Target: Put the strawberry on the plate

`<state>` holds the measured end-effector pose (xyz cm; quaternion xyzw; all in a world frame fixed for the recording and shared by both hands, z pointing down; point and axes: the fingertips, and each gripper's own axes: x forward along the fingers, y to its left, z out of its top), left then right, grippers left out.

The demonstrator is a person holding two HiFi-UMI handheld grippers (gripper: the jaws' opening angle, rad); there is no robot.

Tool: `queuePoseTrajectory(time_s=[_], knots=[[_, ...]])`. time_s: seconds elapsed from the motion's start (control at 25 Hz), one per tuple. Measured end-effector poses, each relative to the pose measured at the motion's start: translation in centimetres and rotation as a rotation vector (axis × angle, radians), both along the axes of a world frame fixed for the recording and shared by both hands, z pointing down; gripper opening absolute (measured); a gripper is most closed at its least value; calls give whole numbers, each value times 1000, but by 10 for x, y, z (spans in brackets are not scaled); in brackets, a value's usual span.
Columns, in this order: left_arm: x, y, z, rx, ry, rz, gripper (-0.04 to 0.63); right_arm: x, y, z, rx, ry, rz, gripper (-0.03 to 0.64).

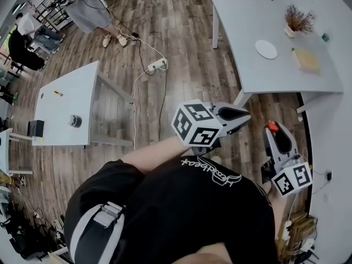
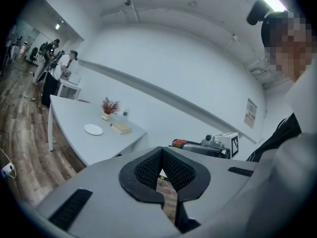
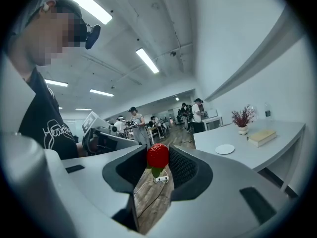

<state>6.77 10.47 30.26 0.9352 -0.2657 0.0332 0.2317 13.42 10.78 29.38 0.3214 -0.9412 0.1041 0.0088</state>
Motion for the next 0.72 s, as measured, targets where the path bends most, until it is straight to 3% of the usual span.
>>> queuePoseTrajectory(time_s=[0.32, 0.72], knots=[[45, -60, 3, 13, -10, -58, 6, 46, -60, 5, 9, -6, -42, 132], [48, -88, 12, -14, 10, -48, 6, 46, -85, 10, 5, 8, -38, 132]])
